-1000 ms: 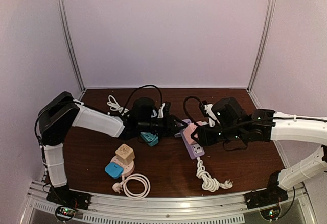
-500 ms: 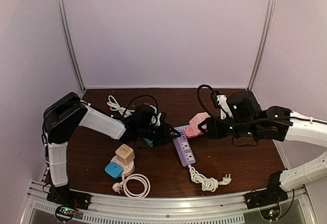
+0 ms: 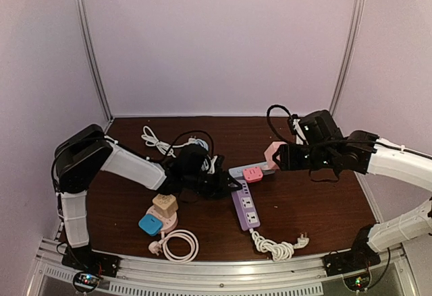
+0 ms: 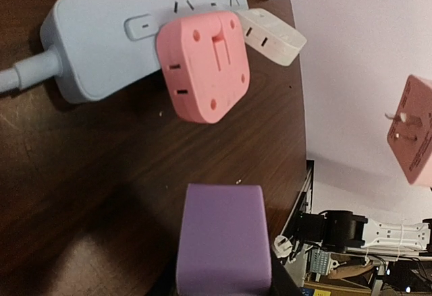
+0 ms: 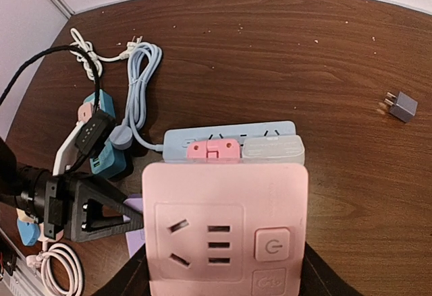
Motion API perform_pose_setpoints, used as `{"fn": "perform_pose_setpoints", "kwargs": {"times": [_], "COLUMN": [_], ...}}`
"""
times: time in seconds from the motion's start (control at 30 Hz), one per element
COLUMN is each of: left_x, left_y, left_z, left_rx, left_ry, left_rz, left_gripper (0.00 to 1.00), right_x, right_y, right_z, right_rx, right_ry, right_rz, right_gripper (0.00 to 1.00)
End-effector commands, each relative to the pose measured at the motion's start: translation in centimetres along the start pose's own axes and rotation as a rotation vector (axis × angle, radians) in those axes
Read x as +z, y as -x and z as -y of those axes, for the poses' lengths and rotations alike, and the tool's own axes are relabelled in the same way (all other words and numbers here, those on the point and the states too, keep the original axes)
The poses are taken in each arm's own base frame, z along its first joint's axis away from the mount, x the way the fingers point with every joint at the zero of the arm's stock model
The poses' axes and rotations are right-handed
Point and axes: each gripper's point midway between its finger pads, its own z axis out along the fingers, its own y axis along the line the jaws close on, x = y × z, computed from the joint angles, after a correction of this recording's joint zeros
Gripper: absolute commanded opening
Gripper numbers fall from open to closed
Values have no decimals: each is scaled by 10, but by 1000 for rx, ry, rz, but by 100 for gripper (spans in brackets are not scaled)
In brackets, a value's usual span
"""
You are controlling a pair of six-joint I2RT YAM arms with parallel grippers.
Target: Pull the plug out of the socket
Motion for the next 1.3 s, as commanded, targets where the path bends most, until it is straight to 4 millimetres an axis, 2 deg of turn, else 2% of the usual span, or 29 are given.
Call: {"fn": "perform_pose_setpoints", "kwargs": {"times": [0.0,0.17,0.4,0.57,1.03,1.13,1.27], "left_x": [-9,-12,-14,-16,-37,-43,-50], "left_y": [-22,-29,-26,-22,-10,-6,-1], "left_z": [-27,-43,-51,-53,-43,-39,-23], "left_rx": [21,42,94,127,303,343,381], "left_ry": [104,178,259,300,426,454,444], "left_rz": [-46,-72,-86,-89,-120,-127,-118], "left_gripper": [8,24,41,48,73,75,76], "right_x": [4,13,18,20,34,38,44], "right_y": [14,12,10,9,8,8,4], "right_z": [13,39,65,80,111,120,133], "right_rx": [45,100,164,204,275,305,355], "right_ry": [5,-27,-57,-75,-86,-83,-74], "right_rz": [42,36,56,71,84,86,80], "right_gripper": [37,38,38,38,39,39,40]}}
